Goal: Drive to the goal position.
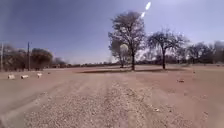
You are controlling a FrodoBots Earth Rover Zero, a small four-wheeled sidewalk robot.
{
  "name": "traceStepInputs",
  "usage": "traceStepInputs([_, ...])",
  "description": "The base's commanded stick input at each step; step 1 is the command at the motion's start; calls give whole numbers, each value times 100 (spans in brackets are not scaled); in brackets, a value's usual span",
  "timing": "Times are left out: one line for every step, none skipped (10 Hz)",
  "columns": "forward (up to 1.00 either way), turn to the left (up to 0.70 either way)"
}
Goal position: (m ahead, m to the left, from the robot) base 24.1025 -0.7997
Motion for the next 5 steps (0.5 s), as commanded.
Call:
traceStepInputs([85,0])
traceStepInputs([85,0])
traceStepInputs([85,0])
traceStepInputs([85,0])
traceStepInputs([85,0])
